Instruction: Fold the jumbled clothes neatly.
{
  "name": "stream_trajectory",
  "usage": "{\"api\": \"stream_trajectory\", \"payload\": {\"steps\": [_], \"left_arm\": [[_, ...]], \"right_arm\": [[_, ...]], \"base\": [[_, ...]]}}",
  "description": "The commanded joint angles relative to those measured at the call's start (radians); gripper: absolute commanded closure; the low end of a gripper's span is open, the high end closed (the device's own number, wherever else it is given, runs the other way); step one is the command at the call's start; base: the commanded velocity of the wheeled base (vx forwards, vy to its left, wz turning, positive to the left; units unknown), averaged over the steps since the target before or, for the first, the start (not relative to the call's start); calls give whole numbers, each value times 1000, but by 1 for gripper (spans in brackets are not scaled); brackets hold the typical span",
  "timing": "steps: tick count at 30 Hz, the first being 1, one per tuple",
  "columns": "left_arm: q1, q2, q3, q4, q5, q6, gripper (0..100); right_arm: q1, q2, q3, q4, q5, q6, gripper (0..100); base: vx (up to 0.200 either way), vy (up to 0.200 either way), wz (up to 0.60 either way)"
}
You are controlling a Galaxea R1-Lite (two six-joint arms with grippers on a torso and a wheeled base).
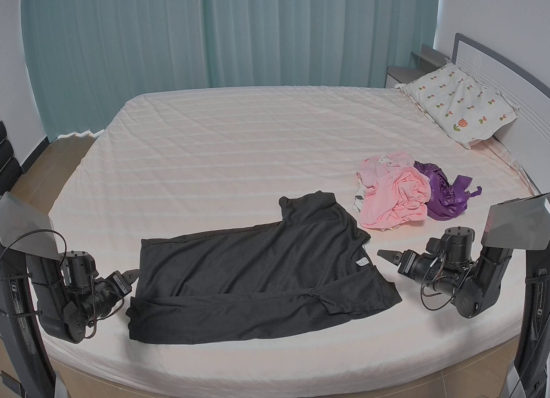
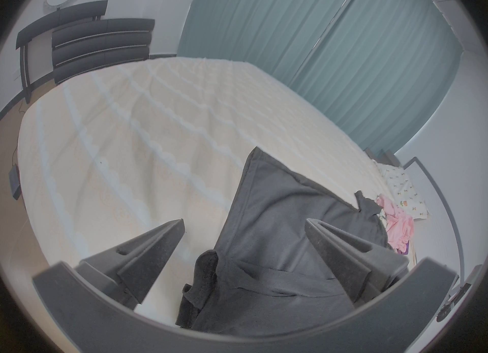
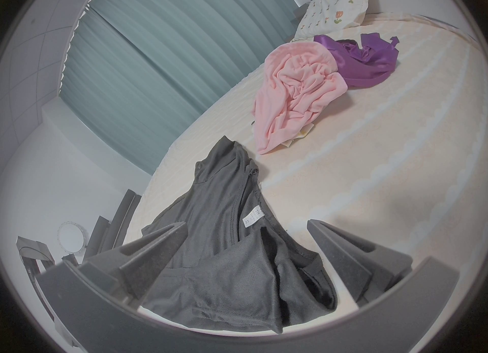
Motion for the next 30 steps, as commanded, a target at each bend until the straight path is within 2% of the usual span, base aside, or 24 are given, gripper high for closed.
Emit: {"api": "stream_trajectory", "payload": {"steps": [1,14,23,30], "left_arm": [[4,-15,133,-164,2,8,0],[10,-16,145,-173,10,-7,0],[25,-16,139,-173,1,-9,0],[30,-10,131,-173,-1,-9,0]], "right_arm": [[-11,-54,46,-1,-9,2,0],[-8,-60,54,-1,-32,0,0],[2,-76,54,2,-32,0,0],[6,-70,54,2,-32,0,0]], "base": [[0,0,0],[0,0,0],[200,0,0],[0,0,0]]}}
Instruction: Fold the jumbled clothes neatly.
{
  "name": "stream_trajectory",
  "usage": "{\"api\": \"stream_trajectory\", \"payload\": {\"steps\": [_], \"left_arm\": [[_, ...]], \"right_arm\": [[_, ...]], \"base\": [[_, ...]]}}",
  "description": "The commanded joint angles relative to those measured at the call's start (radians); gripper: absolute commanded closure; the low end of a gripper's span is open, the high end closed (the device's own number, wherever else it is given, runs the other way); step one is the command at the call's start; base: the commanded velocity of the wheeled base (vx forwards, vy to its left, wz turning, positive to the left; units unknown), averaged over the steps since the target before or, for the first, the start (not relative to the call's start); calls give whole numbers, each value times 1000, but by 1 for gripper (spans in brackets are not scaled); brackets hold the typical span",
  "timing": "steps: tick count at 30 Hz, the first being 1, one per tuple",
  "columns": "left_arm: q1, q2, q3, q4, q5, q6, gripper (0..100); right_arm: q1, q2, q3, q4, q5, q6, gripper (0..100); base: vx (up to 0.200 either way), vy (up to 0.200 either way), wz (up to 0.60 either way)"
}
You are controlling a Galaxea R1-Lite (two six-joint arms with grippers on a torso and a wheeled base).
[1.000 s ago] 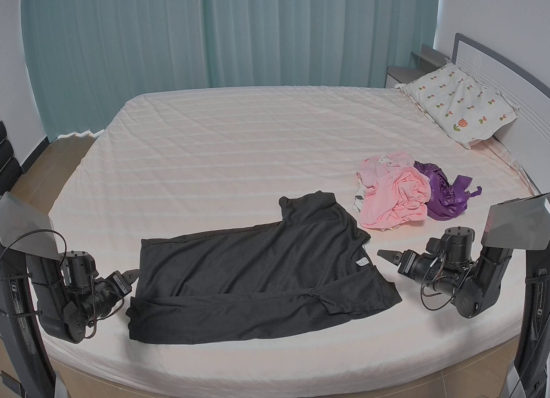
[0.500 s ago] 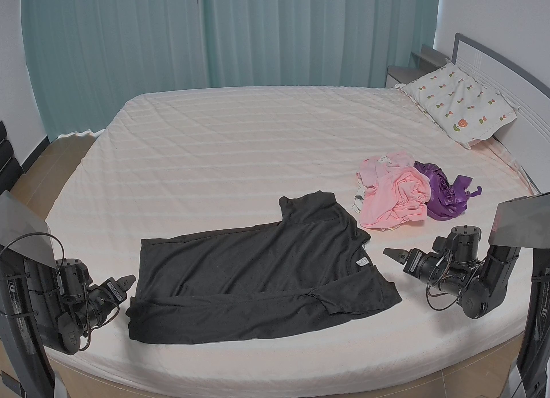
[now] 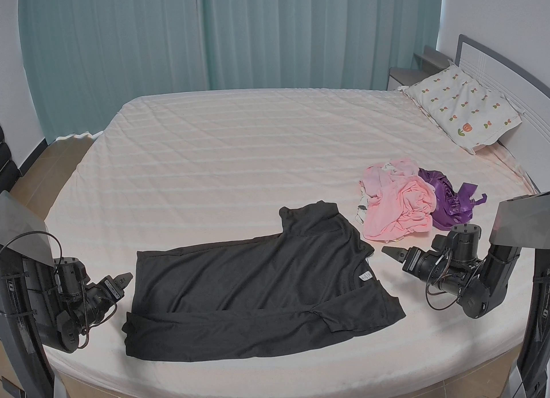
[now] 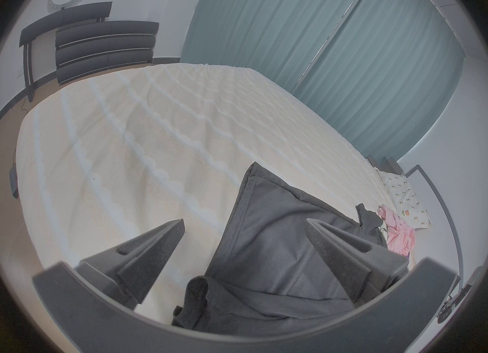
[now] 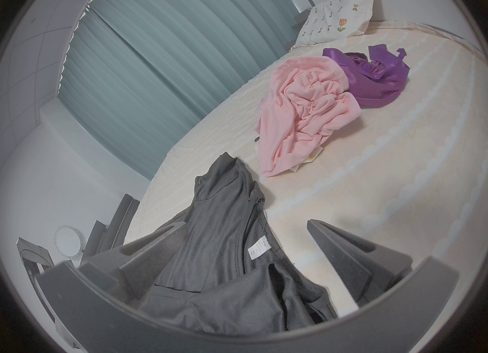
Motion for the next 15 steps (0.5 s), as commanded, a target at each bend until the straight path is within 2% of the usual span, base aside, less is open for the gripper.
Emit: {"api": "stream_trajectory", "payload": {"steps": [1,15], "left_arm": [[1,8,-4,-18,-1,0,0],[1,29,-26,-18,1,-2,0]], "right_arm": [[2,2,1,0,0,0,0],[11,1,1,0,0,0,0]], "base": [[0,0,0],[0,0,0]]}}
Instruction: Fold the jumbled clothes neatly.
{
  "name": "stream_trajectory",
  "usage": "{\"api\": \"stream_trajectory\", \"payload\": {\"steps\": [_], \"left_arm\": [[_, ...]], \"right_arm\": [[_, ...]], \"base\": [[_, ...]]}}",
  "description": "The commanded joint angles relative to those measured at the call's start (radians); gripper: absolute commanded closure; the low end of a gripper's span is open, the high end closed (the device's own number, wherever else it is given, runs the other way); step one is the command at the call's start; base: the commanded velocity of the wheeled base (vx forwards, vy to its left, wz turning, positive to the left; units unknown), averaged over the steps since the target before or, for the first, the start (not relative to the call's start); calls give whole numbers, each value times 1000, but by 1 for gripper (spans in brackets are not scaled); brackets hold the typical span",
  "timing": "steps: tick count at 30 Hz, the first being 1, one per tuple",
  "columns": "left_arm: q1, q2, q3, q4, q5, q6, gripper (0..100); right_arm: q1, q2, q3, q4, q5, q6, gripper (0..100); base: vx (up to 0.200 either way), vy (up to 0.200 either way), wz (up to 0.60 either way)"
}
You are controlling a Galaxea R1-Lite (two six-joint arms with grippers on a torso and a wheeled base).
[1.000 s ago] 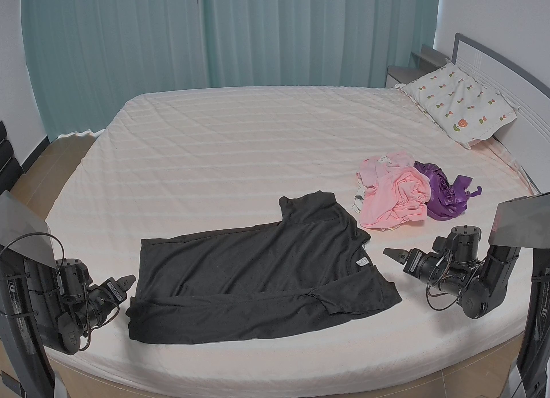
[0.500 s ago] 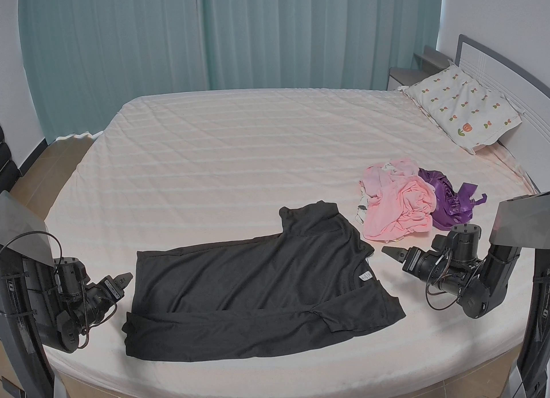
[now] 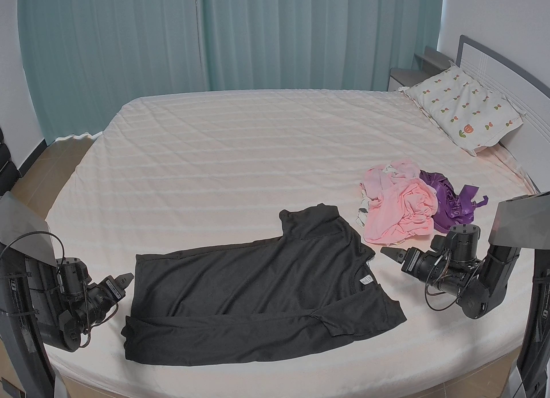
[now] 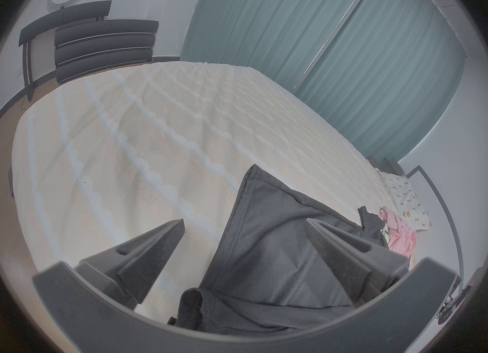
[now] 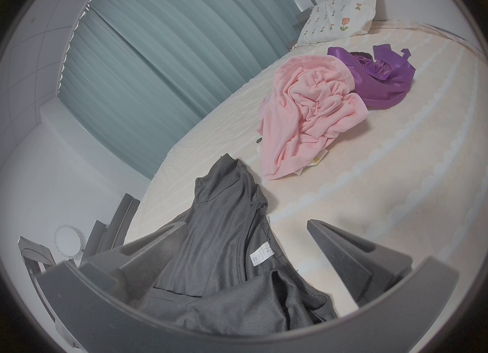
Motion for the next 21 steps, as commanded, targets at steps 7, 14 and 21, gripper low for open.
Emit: {"api": "stream_trajectory", "payload": {"steps": [7,14,21], "left_arm": [[-4,6,-6,-18,10,-5,0],[-1,18,-13,-18,0,-7,0],[-4,23,-34,-18,13,-17,0]], "right_arm": [[8,0,0,-1,1,0,0],[10,2,8,-1,1,0,0],[14,6,6,-1,1,0,0]], "base": [[0,0,0],[0,0,0],[0,0,0]]}}
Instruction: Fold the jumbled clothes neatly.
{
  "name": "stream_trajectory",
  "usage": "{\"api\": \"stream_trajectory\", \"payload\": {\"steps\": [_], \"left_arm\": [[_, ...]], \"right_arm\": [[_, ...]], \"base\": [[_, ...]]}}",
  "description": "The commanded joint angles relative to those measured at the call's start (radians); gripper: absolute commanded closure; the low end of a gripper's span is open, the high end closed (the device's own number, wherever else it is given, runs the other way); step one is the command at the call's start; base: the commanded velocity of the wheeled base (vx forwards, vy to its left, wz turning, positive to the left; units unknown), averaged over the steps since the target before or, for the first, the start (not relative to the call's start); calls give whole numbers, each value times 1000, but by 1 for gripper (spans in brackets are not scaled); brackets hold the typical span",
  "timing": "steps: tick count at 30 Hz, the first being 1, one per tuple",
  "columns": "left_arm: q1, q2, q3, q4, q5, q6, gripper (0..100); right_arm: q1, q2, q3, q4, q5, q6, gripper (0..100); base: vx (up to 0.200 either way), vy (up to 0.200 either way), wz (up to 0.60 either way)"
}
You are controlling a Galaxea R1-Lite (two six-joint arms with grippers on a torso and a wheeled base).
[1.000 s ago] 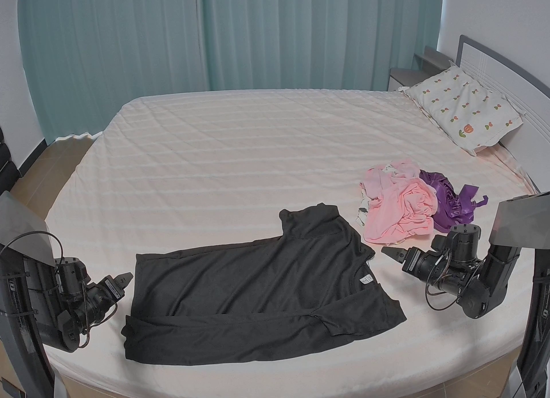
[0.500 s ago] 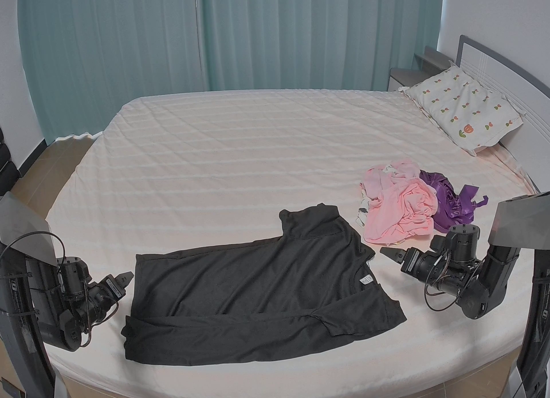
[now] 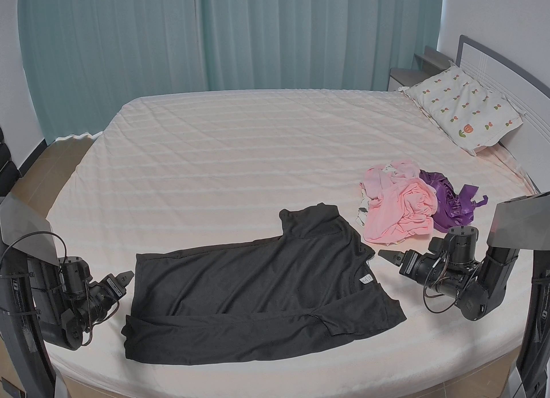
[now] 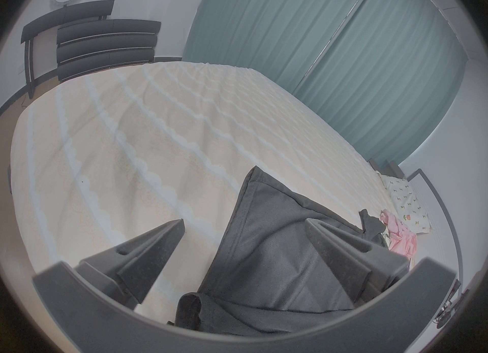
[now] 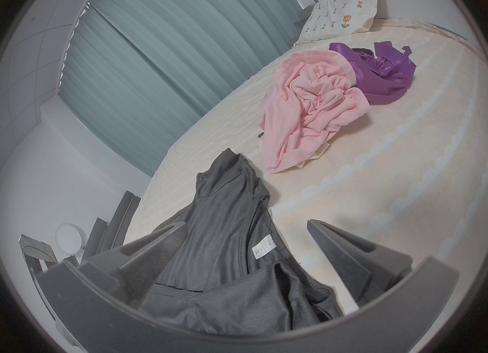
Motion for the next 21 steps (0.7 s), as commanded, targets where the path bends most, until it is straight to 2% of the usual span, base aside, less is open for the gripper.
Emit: {"api": "stream_trajectory", "payload": {"steps": [1,2,11,16,21], "left_arm": [[-1,5,-7,-18,2,-5,0],[-1,5,-6,-18,2,-6,0],[0,6,2,-18,1,-5,0],[2,3,-24,-18,-8,-8,0],[-3,20,-127,-18,-5,-8,0]], "right_arm": [[1,3,-1,0,0,0,0],[1,3,-1,0,0,0,0],[3,0,2,0,0,0,0],[3,2,2,0,0,0,0],[3,2,0,0,0,0,0]], "base": [[0,0,0],[0,0,0],[200,0,0],[0,0,0],[0,0,0]]}}
